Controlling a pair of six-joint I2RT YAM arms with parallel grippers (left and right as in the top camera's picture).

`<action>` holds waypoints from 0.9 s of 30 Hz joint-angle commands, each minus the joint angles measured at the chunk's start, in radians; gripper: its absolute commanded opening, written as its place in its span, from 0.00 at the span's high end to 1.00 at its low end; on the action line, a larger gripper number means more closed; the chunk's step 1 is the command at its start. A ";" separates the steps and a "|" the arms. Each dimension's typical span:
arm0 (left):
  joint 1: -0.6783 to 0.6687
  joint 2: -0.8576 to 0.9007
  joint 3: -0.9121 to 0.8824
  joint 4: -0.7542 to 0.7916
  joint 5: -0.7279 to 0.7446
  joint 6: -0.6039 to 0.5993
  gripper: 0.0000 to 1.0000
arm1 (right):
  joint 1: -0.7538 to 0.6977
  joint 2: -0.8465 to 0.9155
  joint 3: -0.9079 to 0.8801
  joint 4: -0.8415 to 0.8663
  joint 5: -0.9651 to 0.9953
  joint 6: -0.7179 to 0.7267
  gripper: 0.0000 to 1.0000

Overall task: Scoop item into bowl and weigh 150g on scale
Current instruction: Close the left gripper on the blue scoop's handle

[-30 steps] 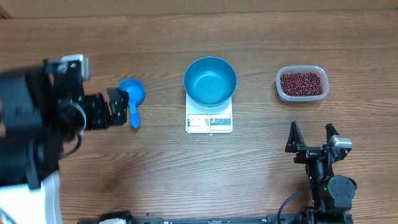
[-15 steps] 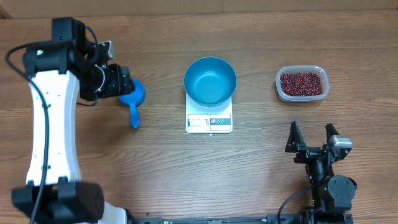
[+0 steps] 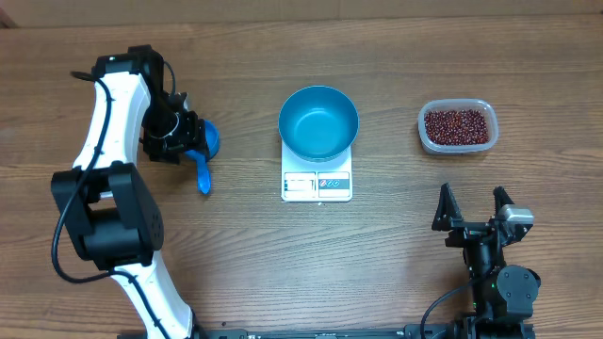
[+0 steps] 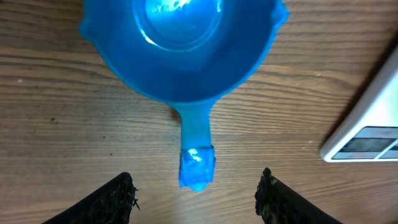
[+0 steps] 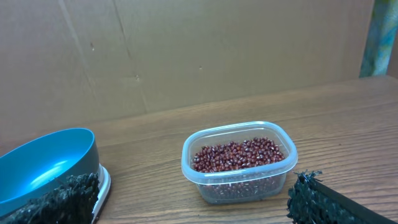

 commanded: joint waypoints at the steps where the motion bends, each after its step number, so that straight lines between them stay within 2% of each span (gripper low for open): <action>1: 0.017 0.035 0.016 0.009 0.019 0.096 0.33 | 0.001 -0.006 -0.010 0.006 0.010 -0.003 0.00; 2: 0.026 0.044 0.016 0.017 0.037 0.111 0.32 | 0.001 -0.006 -0.010 0.006 0.010 -0.003 0.00; 6: 0.116 0.051 0.005 0.039 0.279 0.285 0.32 | 0.001 -0.006 -0.010 0.006 0.010 -0.003 0.00; 9: 0.161 0.051 -0.050 0.082 0.329 0.305 0.29 | 0.001 -0.006 -0.010 0.006 0.010 -0.003 0.00; 13: 0.182 0.051 -0.173 0.181 0.529 0.380 0.25 | 0.001 -0.006 -0.010 0.006 0.010 -0.003 0.00; 15: 0.182 0.051 -0.204 0.214 0.573 0.387 0.20 | 0.001 -0.006 -0.010 0.006 0.010 -0.003 0.00; 17: 0.182 0.051 -0.228 0.245 0.602 0.388 0.19 | 0.001 -0.006 -0.010 0.006 0.010 -0.003 0.00; 21: 0.181 0.051 -0.281 0.323 0.599 0.401 0.27 | 0.001 -0.006 -0.010 0.006 0.010 -0.003 0.00; 25: 0.181 0.051 -0.314 0.360 0.625 0.402 0.28 | 0.001 -0.006 -0.010 0.006 0.010 -0.003 0.00; 27: 0.181 0.051 -0.314 0.364 0.631 0.402 0.37 | 0.001 -0.006 -0.010 0.006 0.010 -0.003 0.00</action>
